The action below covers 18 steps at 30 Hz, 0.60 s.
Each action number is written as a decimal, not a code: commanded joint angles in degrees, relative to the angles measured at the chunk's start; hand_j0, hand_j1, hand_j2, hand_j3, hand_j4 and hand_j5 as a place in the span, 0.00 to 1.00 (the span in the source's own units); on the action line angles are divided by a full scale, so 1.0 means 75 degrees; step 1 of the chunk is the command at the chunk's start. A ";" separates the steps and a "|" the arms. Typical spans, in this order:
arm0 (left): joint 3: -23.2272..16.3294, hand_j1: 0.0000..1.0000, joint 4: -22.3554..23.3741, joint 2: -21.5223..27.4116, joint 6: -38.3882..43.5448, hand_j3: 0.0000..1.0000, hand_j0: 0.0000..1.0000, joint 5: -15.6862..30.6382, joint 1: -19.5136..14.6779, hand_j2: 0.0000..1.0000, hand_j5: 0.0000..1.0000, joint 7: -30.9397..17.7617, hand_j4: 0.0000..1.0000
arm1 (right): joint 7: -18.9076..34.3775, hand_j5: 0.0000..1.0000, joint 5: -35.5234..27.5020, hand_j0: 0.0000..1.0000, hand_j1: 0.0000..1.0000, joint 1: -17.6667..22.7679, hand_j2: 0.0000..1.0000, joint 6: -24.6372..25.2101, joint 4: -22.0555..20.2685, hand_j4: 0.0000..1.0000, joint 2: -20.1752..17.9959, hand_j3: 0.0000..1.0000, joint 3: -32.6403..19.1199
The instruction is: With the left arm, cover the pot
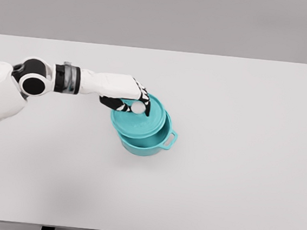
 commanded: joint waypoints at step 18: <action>-0.0060 0.54 -0.0226 0.0033 -0.0068 0.54 0.54 -0.0117 0.0176 0.54 0.54 -0.0047 0.54 | 0.0003 1.00 0.0003 1.00 1.00 -0.0012 1.00 -0.0004 -0.0001 1.00 -0.0001 1.00 -0.0002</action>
